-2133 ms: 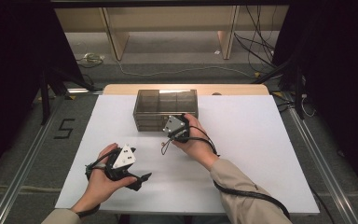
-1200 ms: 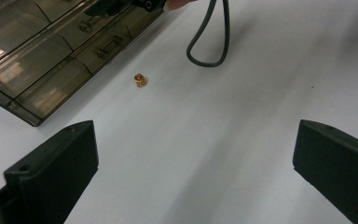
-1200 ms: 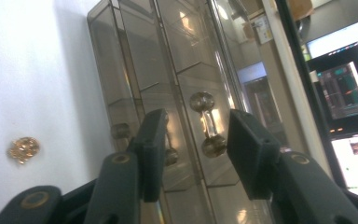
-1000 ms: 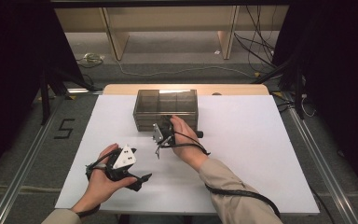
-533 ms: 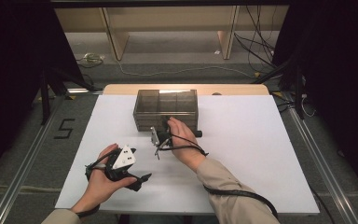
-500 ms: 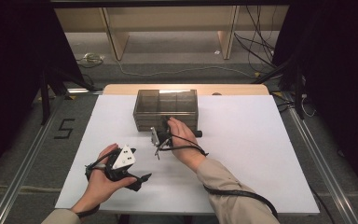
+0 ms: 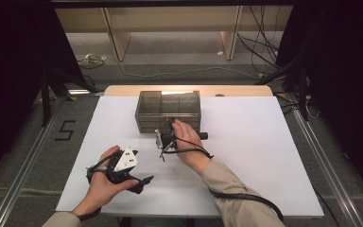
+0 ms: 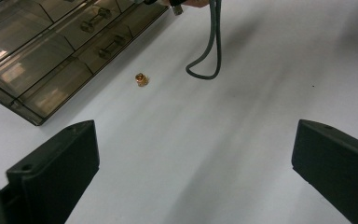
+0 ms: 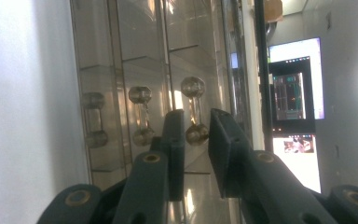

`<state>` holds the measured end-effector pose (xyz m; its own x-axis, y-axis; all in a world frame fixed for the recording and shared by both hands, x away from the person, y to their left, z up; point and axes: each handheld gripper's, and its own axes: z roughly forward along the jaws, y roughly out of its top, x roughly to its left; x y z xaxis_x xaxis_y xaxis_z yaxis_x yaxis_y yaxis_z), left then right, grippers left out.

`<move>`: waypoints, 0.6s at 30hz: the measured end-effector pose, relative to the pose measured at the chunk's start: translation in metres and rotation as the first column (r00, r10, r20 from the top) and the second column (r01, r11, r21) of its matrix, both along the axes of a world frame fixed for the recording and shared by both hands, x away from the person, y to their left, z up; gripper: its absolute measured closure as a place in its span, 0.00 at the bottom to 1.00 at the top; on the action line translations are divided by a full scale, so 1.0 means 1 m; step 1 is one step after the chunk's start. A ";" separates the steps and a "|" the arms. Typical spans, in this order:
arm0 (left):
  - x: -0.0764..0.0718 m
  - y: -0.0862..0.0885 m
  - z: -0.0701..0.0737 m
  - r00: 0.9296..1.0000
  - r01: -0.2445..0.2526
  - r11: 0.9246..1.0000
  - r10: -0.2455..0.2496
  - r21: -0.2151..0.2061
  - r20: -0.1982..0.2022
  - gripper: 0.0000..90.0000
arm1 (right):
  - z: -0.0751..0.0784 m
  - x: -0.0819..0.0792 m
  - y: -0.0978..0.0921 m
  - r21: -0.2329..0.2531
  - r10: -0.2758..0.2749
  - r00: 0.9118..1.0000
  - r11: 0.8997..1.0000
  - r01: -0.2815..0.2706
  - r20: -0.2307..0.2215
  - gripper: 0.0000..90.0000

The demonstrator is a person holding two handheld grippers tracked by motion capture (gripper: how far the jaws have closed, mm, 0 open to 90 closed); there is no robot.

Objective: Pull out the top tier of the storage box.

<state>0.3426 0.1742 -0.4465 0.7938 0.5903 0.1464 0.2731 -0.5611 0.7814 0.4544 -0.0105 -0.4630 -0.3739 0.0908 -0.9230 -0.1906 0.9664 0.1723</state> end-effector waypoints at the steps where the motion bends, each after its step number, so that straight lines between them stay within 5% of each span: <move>1: 0.000 0.001 0.000 1.000 0.000 1.000 0.000 0.004 0.000 0.01 | 0.000 0.000 0.000 -0.006 -0.003 1.000 1.000 0.003 0.001 0.87; 18: 0.000 0.001 0.000 1.000 -0.001 1.000 0.001 0.003 0.001 0.01 | 0.001 0.000 0.003 -0.033 -0.007 1.000 0.999 0.007 0.005 0.88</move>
